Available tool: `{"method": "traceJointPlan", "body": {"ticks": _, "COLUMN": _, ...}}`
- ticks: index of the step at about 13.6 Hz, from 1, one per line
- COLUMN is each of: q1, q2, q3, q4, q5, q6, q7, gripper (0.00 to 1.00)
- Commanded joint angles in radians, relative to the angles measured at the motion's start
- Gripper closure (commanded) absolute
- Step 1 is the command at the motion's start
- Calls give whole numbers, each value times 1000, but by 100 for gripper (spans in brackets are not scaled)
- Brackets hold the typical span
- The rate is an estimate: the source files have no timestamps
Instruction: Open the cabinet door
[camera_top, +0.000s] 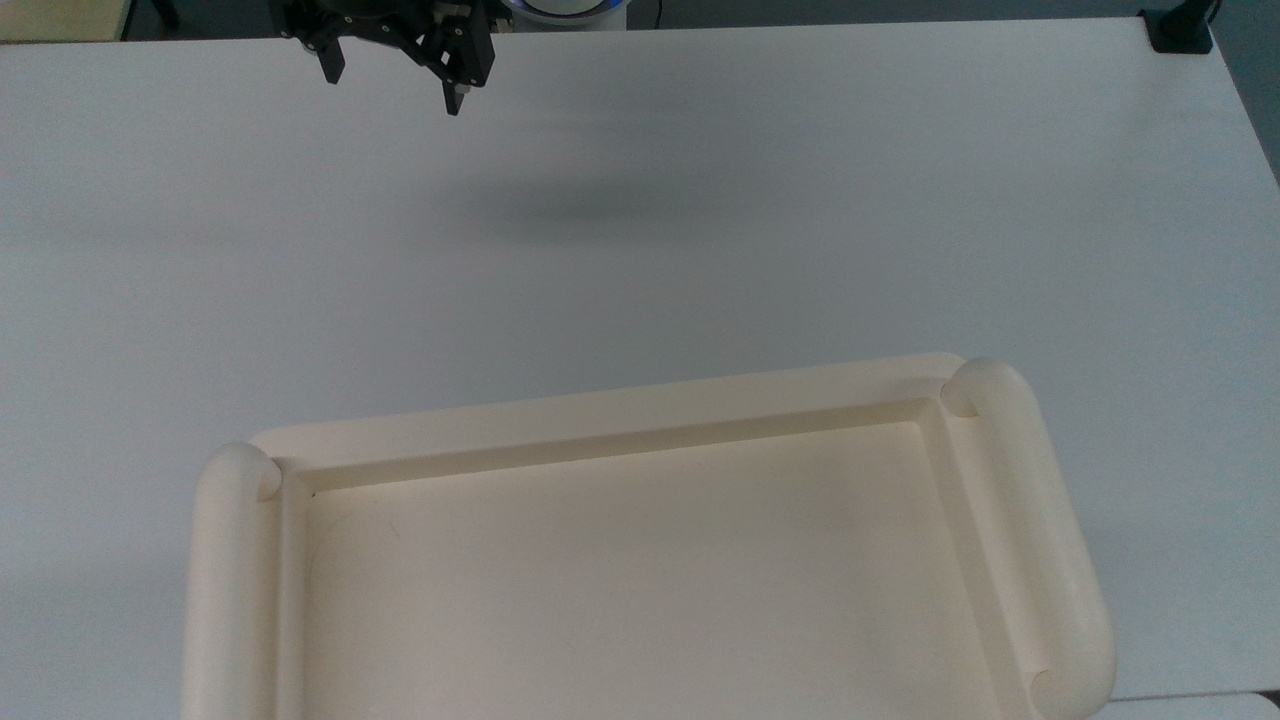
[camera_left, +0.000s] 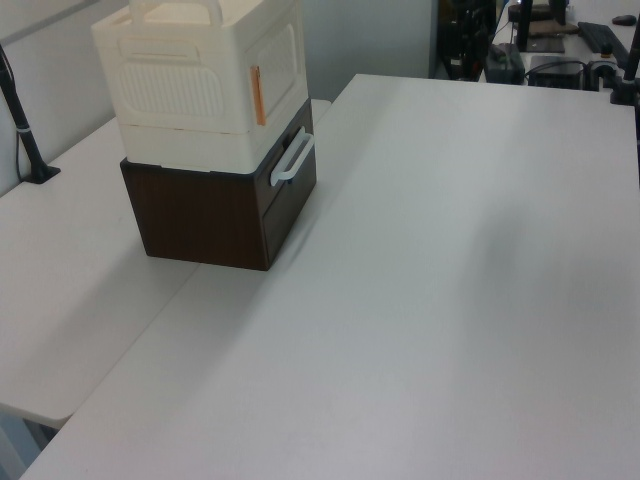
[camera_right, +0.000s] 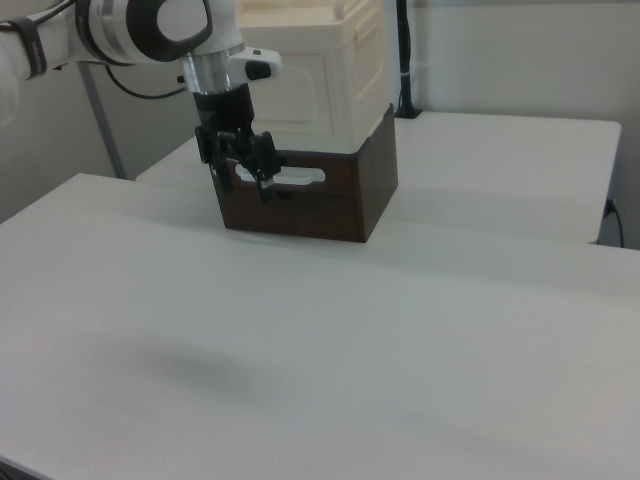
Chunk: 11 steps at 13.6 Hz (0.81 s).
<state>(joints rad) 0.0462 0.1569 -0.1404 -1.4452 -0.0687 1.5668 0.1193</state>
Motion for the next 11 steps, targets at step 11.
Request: {"method": "traceJointPlan", "body": {"ticks": 11, "q1": 253, "q2": 156, "q3": -19, "q4": 57, "q5": 41, "q6": 761, "q7": 148, "gripper": 0}}
